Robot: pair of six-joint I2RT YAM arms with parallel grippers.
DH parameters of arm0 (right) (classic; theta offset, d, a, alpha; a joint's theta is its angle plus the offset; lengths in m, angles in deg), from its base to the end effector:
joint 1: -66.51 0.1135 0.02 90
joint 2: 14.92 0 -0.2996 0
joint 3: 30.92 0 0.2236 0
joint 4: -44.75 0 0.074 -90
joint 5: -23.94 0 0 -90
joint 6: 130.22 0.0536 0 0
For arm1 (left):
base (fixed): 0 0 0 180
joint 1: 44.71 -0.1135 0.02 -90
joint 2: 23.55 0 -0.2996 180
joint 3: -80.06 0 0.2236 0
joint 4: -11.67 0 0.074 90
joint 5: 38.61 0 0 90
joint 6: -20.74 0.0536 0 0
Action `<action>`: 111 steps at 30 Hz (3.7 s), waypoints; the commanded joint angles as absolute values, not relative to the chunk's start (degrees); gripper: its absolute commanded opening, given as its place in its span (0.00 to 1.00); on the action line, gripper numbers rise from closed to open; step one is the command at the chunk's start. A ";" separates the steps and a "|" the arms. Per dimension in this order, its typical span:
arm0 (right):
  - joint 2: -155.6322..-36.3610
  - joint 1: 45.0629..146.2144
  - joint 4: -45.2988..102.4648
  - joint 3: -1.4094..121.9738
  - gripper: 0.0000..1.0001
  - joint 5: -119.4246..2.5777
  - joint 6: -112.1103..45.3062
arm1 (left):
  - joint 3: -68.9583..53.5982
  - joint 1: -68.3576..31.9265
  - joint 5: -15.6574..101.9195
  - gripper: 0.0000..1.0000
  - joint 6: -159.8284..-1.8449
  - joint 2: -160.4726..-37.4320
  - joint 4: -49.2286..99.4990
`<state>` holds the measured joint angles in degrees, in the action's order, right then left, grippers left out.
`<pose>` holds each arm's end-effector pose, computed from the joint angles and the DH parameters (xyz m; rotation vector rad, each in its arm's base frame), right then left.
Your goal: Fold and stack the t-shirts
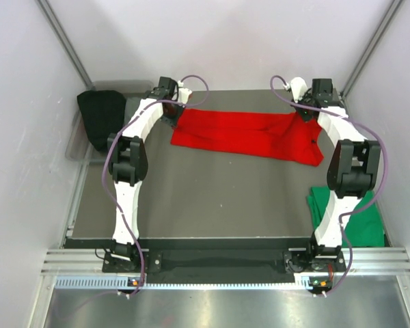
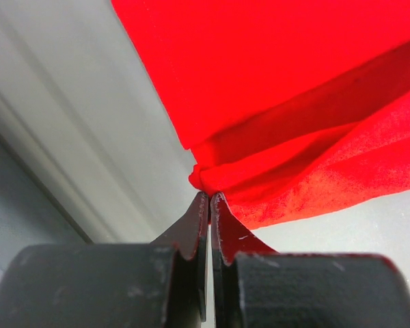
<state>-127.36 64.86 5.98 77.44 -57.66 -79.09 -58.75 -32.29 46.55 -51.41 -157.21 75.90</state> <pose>0.4506 -0.0051 0.2881 -0.8091 2.1704 -0.1903 0.5020 -0.1152 0.2410 0.7076 2.4997 -0.0756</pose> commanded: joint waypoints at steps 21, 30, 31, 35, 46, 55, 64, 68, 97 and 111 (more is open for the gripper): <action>-118.44 65.54 2.81 68.14 0.35 -49.27 -67.29 | -40.53 -29.86 41.29 0.48 -55.02 -146.92 60.19; -128.82 65.54 -0.44 73.77 0.28 -48.75 -67.11 | -45.92 -30.04 43.48 0.46 -54.14 -153.98 63.81; -129.26 65.54 -0.35 73.94 0.28 -48.66 -67.02 | -45.12 -30.04 43.48 0.46 -54.23 -153.63 63.45; -132.07 65.72 -1.06 75.79 0.28 -47.96 -66.41 | -42.92 -30.04 43.48 0.46 -55.02 -153.27 63.45; -139.27 68.70 -4.12 85.53 0.30 -46.20 -65.36 | -38.87 -30.04 44.71 0.46 -55.37 -152.31 63.19; -147.91 69.58 -9.77 115.97 0.32 -36.27 -56.91 | -30.27 -30.04 47.52 0.45 -54.23 -140.81 61.43; -115.31 68.18 0.88 76.37 0.39 -37.76 -60.07 | -24.01 -29.95 45.60 0.53 -49.23 -130.16 59.15; -102.84 68.18 -1.23 66.14 0.44 -36.45 -61.40 | -29.54 -29.42 43.83 0.69 -39.93 -133.05 62.73; -82.68 66.95 0.53 42.39 0.53 -35.39 -62.28 | -46.96 -25.12 50.86 0.61 -15.65 -157.05 80.50; -99.61 63.79 1.85 52.21 0.53 -48.22 -61.05 | -24.51 -21.44 53.24 0.00 -21.00 -139.96 86.47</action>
<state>-94.92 64.34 0.49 45.86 -44.70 -61.47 -34.86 -23.22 54.27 -18.19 -149.32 79.51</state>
